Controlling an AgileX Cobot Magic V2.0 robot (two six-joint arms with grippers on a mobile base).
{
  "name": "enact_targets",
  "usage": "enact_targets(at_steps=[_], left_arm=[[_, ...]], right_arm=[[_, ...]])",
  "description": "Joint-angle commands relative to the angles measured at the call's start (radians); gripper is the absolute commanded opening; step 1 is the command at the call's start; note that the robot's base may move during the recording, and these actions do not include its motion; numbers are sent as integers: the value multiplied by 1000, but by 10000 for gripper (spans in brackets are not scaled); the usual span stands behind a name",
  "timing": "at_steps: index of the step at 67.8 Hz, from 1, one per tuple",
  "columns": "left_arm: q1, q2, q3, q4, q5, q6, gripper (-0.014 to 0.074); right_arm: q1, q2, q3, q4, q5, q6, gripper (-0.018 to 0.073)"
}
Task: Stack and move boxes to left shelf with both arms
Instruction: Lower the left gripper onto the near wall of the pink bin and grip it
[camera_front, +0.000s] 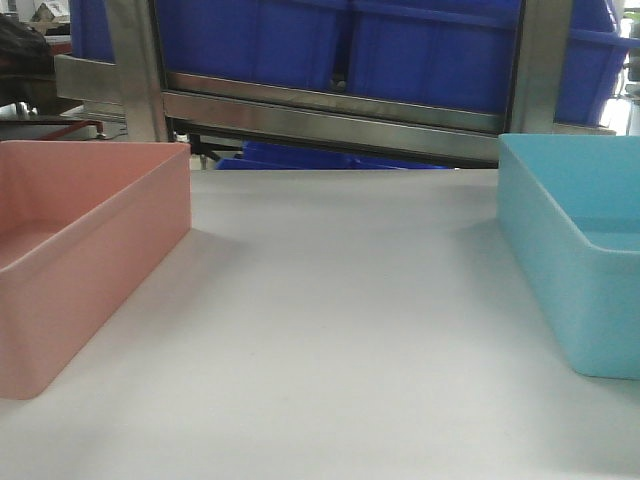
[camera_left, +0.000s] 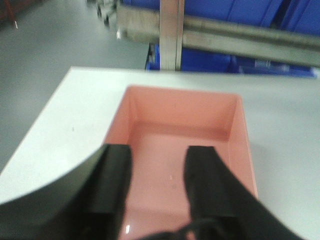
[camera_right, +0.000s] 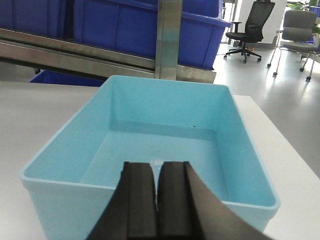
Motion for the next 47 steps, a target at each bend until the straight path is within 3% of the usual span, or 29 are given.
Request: enact_targets(at_steps=[1, 13, 26, 36, 47], left_arm=[[1, 133, -145, 1, 54, -9, 369], [11, 399, -397, 55, 268, 33, 497], [135, 672, -616, -8, 411, 243, 500], [206, 843, -688, -20, 416, 280, 499], [217, 1005, -702, -27, 376, 320, 499]], right_arm=[[-1, -21, -18, -1, -90, -2, 55], [-1, -21, -18, -1, -90, -2, 55], [-1, -21, -18, -1, -90, -2, 55], [-1, -21, -18, -1, -90, -2, 55], [-1, -21, -18, -1, -90, -2, 55]])
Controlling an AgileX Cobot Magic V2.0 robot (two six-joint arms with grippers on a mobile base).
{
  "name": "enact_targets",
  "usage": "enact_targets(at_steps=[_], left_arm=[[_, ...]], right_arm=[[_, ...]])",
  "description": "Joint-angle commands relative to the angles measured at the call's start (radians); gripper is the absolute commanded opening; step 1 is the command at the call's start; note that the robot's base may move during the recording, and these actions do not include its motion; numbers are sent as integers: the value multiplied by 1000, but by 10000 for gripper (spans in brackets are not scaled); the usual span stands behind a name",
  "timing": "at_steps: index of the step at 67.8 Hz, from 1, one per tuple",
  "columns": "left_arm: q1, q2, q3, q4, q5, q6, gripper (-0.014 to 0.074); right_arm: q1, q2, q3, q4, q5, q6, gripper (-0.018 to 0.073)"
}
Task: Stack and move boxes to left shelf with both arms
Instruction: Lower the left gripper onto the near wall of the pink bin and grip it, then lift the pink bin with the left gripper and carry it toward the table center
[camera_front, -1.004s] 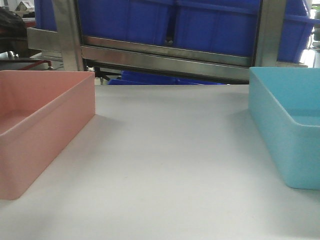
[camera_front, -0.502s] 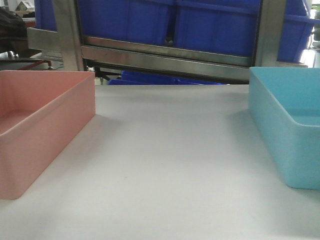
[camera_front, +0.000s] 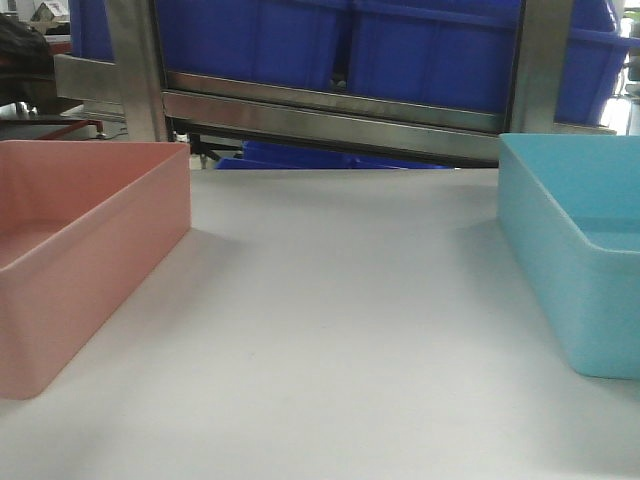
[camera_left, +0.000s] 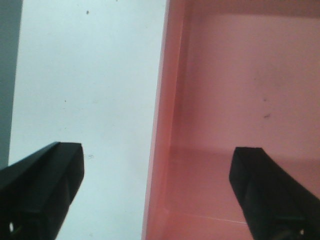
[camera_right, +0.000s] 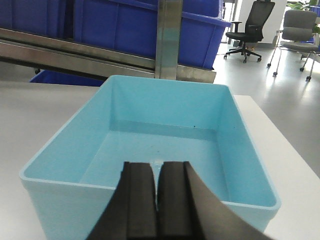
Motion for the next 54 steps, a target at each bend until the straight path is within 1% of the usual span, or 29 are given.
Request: enact_targets(at_steps=[1, 5, 11, 26, 30, 35, 52, 54], left_arm=[[0, 31, -34, -25, -60, 42, 499], [0, 81, -34, -27, -83, 59, 494], [0, 143, -34, -40, -111, 59, 492], [2, 254, -34, -36, -150, 60, 482], [4, 270, -34, -34, -151, 60, 441], [5, 285, -34, -34, -153, 60, 362], [5, 308, -34, -34, -138, 60, -14], [5, 308, -34, -34, -138, 60, -9]], right_arm=[[-1, -21, -18, -1, -90, -2, 55], [-1, -21, -18, -1, -90, -2, 55], [-1, -21, -18, -1, -90, -2, 55], [-1, -21, -18, -1, -90, -2, 55], [-1, -21, -18, -1, -90, -2, 55], [-1, -21, -18, -1, -90, -2, 55], [-1, -21, -18, -1, -90, -2, 55], [-1, -21, -18, -1, -90, -2, 55]])
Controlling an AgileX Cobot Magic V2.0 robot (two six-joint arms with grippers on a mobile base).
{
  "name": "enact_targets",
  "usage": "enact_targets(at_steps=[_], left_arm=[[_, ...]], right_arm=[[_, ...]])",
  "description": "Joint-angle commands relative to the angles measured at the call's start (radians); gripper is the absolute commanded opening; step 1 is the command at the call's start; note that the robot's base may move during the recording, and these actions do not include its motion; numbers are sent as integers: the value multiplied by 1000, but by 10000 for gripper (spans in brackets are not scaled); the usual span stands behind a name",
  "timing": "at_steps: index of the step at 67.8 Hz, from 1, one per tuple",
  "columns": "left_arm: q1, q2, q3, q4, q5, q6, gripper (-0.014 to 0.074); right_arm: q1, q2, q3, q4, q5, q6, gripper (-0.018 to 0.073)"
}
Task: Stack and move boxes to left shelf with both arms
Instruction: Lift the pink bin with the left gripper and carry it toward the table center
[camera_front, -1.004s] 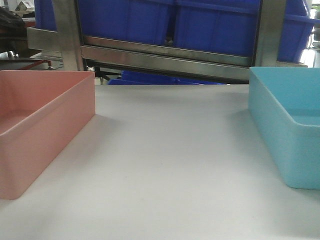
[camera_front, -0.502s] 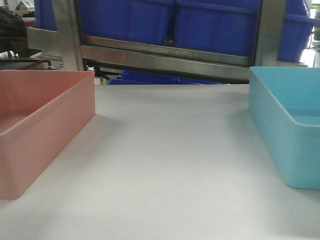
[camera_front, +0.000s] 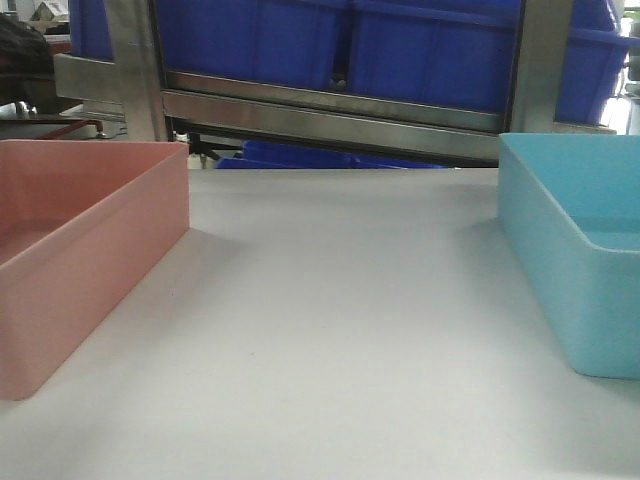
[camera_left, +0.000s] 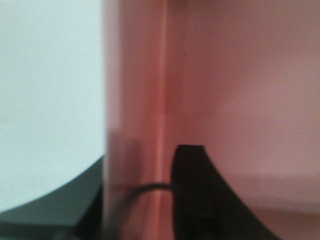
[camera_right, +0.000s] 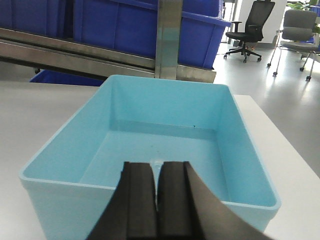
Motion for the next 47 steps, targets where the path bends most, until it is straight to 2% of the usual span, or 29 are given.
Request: enact_targets(at_steps=[1, 12, 25, 38, 47], left_arm=[[3, -55, -30, -4, -11, 4, -4], [3, -61, -49, -19, 10, -33, -2], [-6, -103, -121, -81, 130, -123, -3], [-63, -191, -185, -98, 254, -252, -3], [-122, -254, -193, -118, 272, -415, -3]], right_arm=[[-1, -21, -18, -1, -90, -2, 55], [-1, -21, -18, -1, -90, -2, 55], [-1, -21, -18, -1, -90, -2, 55], [-1, -21, -18, -1, -90, -2, 55], [-1, -21, -18, -1, -90, -2, 55]])
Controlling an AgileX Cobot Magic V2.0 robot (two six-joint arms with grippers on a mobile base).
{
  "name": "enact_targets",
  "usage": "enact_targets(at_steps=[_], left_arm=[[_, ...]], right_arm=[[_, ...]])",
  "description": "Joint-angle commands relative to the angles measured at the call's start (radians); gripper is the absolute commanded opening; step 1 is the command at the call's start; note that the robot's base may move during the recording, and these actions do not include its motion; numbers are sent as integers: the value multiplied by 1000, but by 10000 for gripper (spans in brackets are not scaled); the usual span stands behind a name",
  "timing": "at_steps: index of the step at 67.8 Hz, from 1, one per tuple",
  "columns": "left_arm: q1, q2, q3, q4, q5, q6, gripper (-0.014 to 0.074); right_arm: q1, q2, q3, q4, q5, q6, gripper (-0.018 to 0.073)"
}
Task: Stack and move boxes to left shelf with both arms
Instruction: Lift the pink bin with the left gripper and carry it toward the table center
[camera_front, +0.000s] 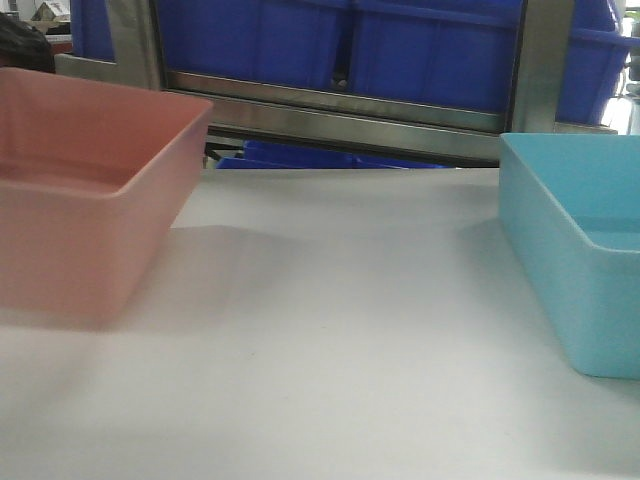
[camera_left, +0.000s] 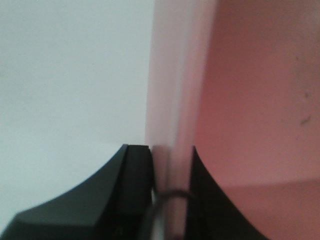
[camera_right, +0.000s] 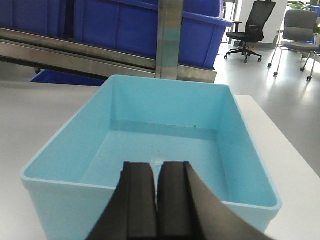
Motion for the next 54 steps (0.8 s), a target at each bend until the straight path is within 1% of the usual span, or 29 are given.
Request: enact_targets(at_steps=[1, 7, 10, 15, 24, 27, 28, 35, 40, 44, 49, 54], left_arm=[[-44, -106, -40, -79, 5, -117, -3], [-95, -127, -40, -132, 16, -151, -3], [-130, -131, -40, -157, 16, -168, -3], [-191, -131, -40, -162, 14, -222, -3], [-297, -131, -21, -162, -43, -301, -2], [-328, -129, -15, -155, -67, -326, -3], [-337, -129, -15, -149, -74, -347, -2], [-405, -111, -11, -84, -106, -446, -2], [-446, -93, -11, -37, -121, -502, -2], [-473, -78, -11, -15, -127, -547, -2], [-499, -54, -11, -13, -132, -554, -2], [-526, -27, -11, -8, -134, -582, -2]], right_arm=[[-1, -21, -18, -1, -90, -2, 55], [-1, -21, -18, -1, -90, -2, 55], [-1, -21, -18, -1, -90, -2, 55], [-1, -21, -18, -1, -90, -2, 55], [-1, -21, -18, -1, -90, -2, 55], [-1, -21, -18, -1, -90, -2, 55], [-1, -21, -18, -1, -90, -2, 55], [-1, -21, -18, -1, -90, -2, 55], [-1, -21, -18, -1, -90, -2, 55], [-1, -21, -18, -1, -90, -2, 55], [-1, -21, -18, -1, -90, -2, 55], [-1, -21, -18, -1, -90, -2, 55]])
